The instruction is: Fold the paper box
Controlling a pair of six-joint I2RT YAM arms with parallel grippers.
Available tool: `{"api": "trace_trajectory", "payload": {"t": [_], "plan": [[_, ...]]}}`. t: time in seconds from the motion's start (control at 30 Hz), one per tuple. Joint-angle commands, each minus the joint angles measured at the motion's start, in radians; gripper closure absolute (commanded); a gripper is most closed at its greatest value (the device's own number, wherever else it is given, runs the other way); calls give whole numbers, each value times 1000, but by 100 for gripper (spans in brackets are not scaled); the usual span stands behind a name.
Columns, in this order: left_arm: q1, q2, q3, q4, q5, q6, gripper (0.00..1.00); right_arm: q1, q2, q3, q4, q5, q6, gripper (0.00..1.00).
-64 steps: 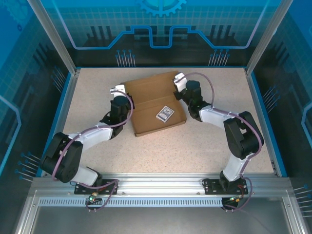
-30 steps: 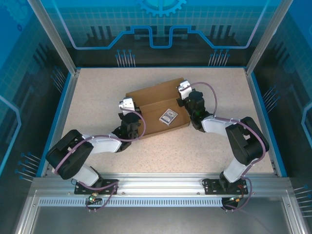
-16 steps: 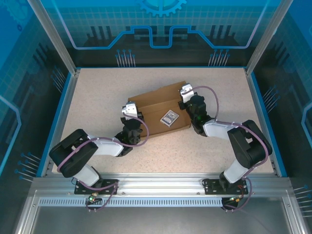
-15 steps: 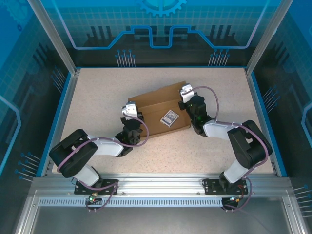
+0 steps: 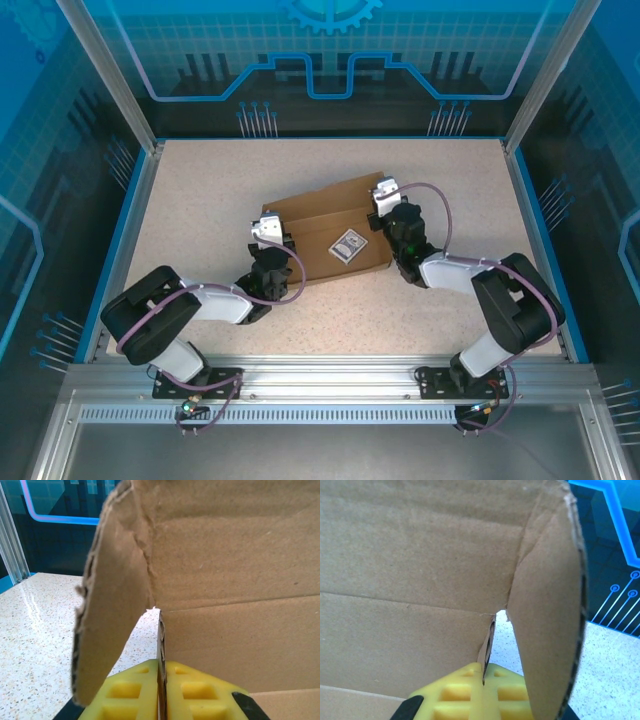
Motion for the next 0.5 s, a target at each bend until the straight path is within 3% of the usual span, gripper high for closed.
{"api": "trace_trajectory", "payload": {"t": [0.0, 0.47], "plan": [[-26, 4, -23, -33, 62, 15, 88, 50, -24, 8, -134, -27, 74, 97], [-27, 8, -22, -26, 61, 22, 87, 58, -49, 173, -371, 41, 184, 99]]}}
